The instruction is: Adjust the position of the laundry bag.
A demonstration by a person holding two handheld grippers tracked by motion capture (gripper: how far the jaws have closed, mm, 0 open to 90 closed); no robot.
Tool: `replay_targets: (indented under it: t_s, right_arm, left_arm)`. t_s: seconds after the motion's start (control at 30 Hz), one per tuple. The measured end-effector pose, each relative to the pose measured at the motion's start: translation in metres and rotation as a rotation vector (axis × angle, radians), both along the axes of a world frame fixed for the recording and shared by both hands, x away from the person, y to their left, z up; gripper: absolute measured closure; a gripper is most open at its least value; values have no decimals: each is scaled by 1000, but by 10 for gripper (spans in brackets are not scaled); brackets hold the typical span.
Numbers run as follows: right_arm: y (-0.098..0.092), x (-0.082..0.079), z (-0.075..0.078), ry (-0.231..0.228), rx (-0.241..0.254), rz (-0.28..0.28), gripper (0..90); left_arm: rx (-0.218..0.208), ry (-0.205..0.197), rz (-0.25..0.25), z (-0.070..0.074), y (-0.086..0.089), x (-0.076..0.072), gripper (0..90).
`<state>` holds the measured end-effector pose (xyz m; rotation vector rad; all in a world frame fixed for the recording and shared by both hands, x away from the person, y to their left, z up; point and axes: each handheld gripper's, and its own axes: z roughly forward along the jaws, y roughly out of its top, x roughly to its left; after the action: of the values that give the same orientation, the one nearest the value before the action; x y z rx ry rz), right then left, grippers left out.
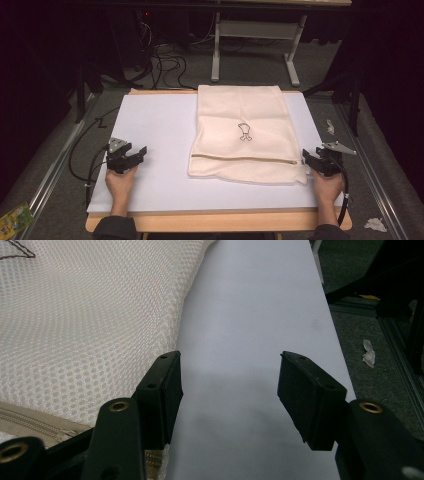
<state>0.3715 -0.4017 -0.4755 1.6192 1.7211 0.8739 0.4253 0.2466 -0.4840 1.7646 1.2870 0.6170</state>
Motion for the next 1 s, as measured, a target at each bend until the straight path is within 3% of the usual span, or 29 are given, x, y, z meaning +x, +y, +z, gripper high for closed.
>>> replay_targets:
  t_s: [0.43,0.53,0.63,0.77,0.8,1.0]
  right_arm:
    - [0,1,0,6,-3,0,432]
    - [0,1,0,6,-3,2,432]
    - [0,3,-1,24,-1,9,429]
    - [0,5,-1,39,-8,16,435]
    - [0,5,-1,40,-4,14,440]
    - [-2,3,1,30,27,22,445]
  left_arm:
    - [-2,10,-4,0,0,1,334]
    - [19,-20,-24,0,-3,-2,344]
    - [18,16,-40,0,-2,2,341]
    - [0,21,-50,0,-1,2,342]
    - [-18,24,-48,1,1,3,345]
    - [-34,43,-42,1,-1,3,343]
